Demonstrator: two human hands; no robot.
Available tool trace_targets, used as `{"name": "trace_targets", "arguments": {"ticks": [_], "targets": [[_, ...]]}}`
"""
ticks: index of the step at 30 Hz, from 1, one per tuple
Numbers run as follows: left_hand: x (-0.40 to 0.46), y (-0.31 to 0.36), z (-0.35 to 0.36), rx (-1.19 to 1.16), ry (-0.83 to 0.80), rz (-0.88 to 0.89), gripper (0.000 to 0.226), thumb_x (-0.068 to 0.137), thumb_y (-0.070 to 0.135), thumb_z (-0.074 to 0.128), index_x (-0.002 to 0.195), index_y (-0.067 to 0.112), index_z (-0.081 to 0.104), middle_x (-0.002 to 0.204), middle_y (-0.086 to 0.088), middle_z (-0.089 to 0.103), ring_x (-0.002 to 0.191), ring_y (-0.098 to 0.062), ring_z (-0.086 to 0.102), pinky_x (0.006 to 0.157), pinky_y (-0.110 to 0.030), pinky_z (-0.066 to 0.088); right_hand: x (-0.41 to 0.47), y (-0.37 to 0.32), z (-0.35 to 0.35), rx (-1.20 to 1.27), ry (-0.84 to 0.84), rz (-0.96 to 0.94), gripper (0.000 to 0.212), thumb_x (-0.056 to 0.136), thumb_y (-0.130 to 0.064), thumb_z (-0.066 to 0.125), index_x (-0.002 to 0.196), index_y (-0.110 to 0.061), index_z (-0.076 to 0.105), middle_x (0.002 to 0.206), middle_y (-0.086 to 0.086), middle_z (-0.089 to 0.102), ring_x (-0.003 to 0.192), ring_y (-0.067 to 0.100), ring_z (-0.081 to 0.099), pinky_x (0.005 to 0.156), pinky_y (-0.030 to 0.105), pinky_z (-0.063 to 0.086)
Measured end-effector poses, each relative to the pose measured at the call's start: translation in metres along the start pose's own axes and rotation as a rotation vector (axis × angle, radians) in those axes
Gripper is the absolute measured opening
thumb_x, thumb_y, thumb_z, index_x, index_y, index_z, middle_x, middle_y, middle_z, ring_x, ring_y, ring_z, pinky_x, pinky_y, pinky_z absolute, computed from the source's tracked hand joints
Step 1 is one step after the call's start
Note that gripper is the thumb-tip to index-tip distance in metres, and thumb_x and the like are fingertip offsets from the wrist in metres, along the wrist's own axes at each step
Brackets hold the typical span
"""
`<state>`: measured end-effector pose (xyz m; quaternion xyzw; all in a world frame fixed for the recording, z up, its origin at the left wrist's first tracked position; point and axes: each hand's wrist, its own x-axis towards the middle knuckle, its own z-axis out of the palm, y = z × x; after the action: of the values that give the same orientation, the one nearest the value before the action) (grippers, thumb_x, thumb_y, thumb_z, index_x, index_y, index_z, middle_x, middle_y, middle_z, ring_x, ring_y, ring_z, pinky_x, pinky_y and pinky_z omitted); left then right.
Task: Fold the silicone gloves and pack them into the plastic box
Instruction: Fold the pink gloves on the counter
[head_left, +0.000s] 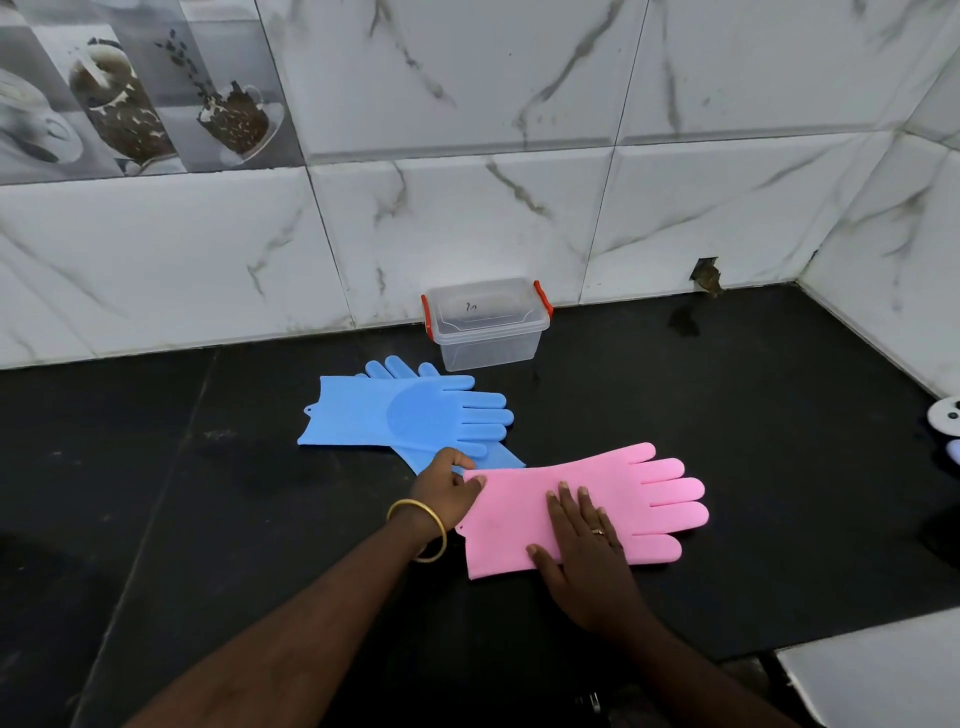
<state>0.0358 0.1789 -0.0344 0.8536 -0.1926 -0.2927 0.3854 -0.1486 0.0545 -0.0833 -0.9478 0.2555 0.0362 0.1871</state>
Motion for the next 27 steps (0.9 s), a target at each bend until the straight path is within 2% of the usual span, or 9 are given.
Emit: {"name": "trace_targets", "arguments": {"ticks": [3,6,10,13,15,16,18,21,27], "targets": [[-0.009,0.001,0.002,-0.304,-0.088,-0.157,0.047,0.082,0.027,0.074,0.117,0.026,0.042,0.084,-0.006,0.062,0.07,-0.017,0.063,0.057,-0.029,0.053,0.002,-0.001,0.004,-0.028,-0.006,0.011,0.074,0.098,-0.058,0.024,0.154,-0.025,-0.011,0.161,-0.007,-0.018,0.144,0.01,-0.024,0.116,0.033,-0.011],[-0.013,0.0,-0.001,-0.272,-0.201,-0.159,0.065,0.075,0.016,0.081,0.117,0.032,0.034,0.1,-0.008,0.065,0.087,-0.021,0.067,0.06,-0.029,0.056,0.003,-0.002,0.006,-0.042,0.017,0.017,0.072,0.099,-0.057,0.022,0.154,-0.025,-0.012,0.161,-0.007,-0.019,0.144,0.012,-0.024,0.117,0.034,-0.011],[-0.017,-0.003,0.001,-0.23,-0.116,-0.041,0.037,0.077,0.003,0.075,0.093,0.028,0.053,0.078,-0.007,0.06,0.074,-0.02,0.061,0.065,-0.032,0.053,0.005,-0.004,0.006,-0.053,0.002,0.036,0.072,0.099,-0.056,0.022,0.154,-0.024,-0.011,0.162,-0.005,-0.018,0.145,0.013,-0.023,0.116,0.035,-0.011],[-0.022,-0.004,0.005,-0.274,-0.049,0.004,0.025,0.08,0.004,0.071,0.069,0.026,0.07,0.072,0.004,0.062,0.075,-0.017,0.06,0.066,-0.032,0.056,0.009,-0.013,-0.002,0.104,0.065,0.082,0.066,0.101,-0.05,0.03,0.156,-0.023,0.008,0.165,-0.003,0.009,0.151,0.016,0.004,0.119,0.033,0.003],[-0.026,-0.004,0.007,-0.296,-0.06,-0.017,0.018,0.078,0.01,0.077,0.078,0.028,0.076,0.09,0.008,0.067,0.091,-0.016,0.062,0.077,-0.035,0.059,0.016,-0.022,-0.012,0.375,0.172,0.109,0.056,0.101,-0.045,0.038,0.153,-0.028,0.025,0.158,-0.006,0.033,0.144,0.014,0.032,0.117,0.031,0.021],[-0.028,-0.003,0.009,-0.278,-0.06,-0.025,0.021,0.074,0.015,0.081,0.087,0.029,0.075,0.097,0.012,0.064,0.096,-0.013,0.059,0.084,-0.037,0.058,0.021,-0.027,-0.017,0.536,0.193,0.11,0.052,0.101,-0.044,0.04,0.15,-0.03,0.03,0.154,-0.009,0.039,0.139,0.011,0.039,0.114,0.029,0.028],[-0.032,0.0,0.01,-0.197,-0.071,-0.042,0.045,0.069,0.02,0.086,0.108,0.033,0.068,0.11,0.015,0.056,0.104,-0.01,0.051,0.094,-0.035,0.053,0.031,-0.034,-0.023,0.813,0.226,0.119,0.047,0.101,-0.042,0.042,0.147,-0.033,0.036,0.151,-0.012,0.042,0.133,0.005,0.042,0.108,0.023,0.033],[-0.04,0.006,0.012,-0.102,-0.078,0.022,0.07,0.07,0.018,0.085,0.13,0.034,0.054,0.129,0.008,0.049,0.113,-0.013,0.047,0.097,-0.027,0.048,0.043,-0.034,-0.024,1.007,0.317,0.212,0.042,0.102,-0.039,0.041,0.143,-0.031,0.04,0.147,-0.012,0.046,0.124,-0.002,0.044,0.098,0.014,0.033],[-0.047,0.033,0.018,-0.004,-0.007,0.169,0.077,0.074,0.015,0.081,0.139,0.034,0.045,0.145,0.007,0.042,0.128,-0.012,0.042,0.099,-0.022,0.042,0.051,-0.035,-0.021,1.288,0.422,0.331,0.028,0.102,-0.036,0.045,0.129,-0.035,0.051,0.135,-0.009,0.058,0.121,0.009,0.055,0.101,0.028,0.044]]}}
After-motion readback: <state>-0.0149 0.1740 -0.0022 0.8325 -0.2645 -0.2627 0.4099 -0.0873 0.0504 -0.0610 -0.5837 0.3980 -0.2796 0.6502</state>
